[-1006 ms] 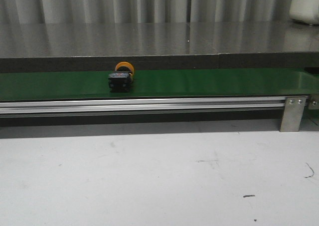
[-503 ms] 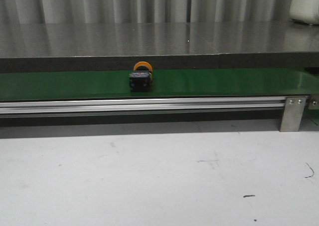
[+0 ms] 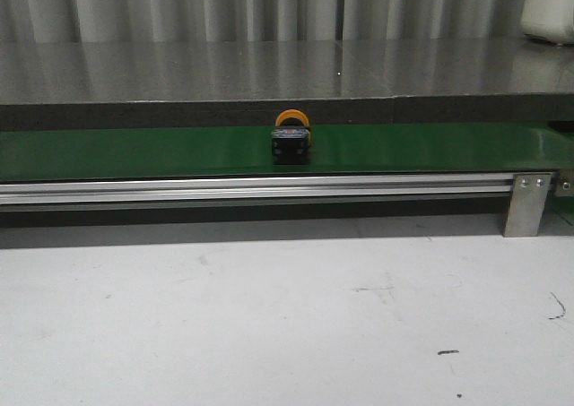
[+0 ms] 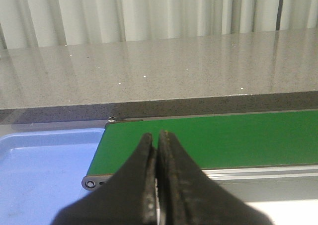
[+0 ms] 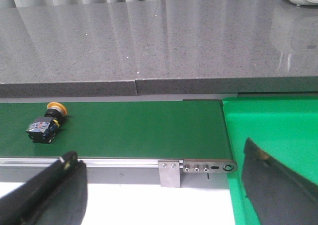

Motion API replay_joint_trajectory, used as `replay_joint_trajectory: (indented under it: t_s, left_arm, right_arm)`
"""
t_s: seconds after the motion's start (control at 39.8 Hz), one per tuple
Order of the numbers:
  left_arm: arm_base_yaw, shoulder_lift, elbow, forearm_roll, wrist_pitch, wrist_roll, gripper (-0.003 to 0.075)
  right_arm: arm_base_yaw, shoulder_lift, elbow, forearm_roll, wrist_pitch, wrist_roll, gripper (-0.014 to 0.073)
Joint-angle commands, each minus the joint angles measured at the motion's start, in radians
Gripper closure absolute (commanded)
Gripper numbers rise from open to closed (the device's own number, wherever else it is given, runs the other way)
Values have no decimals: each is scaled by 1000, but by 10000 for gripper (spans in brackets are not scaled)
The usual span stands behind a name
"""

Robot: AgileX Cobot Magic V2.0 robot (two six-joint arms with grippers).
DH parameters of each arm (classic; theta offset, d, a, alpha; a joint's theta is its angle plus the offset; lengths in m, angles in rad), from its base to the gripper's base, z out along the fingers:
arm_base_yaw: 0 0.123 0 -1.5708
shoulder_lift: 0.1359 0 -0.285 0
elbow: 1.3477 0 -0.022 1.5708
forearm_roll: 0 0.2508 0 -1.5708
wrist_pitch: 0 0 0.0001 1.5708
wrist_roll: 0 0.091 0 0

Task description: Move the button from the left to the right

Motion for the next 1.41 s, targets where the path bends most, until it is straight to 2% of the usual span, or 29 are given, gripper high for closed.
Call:
replay_joint_trajectory:
  t_s: [0.0,0.6,0.88,1.21,1.38]
  left_arm:
    - [-6,11,-26,-10,-72,-9,741]
    - [-6,11,-26,-10,-72,-9,741]
    - [-6,11,-26,-10,-72,-9,741]
    - [-6,11,-26,-10,-72,-9,741]
    - [-6,11,-26,-10,-72,-9,741]
  right_arm:
    - [0,13,-38,-9,-85,-4,-52]
    - [0,65,-45,-9,-86,-4,-52]
    - [0,361,-214,-9,-63,-4,-52]
    - [0,773,-523,-6,101,-4,-52]
    - [1,933,-656,55,169,-4,-52]
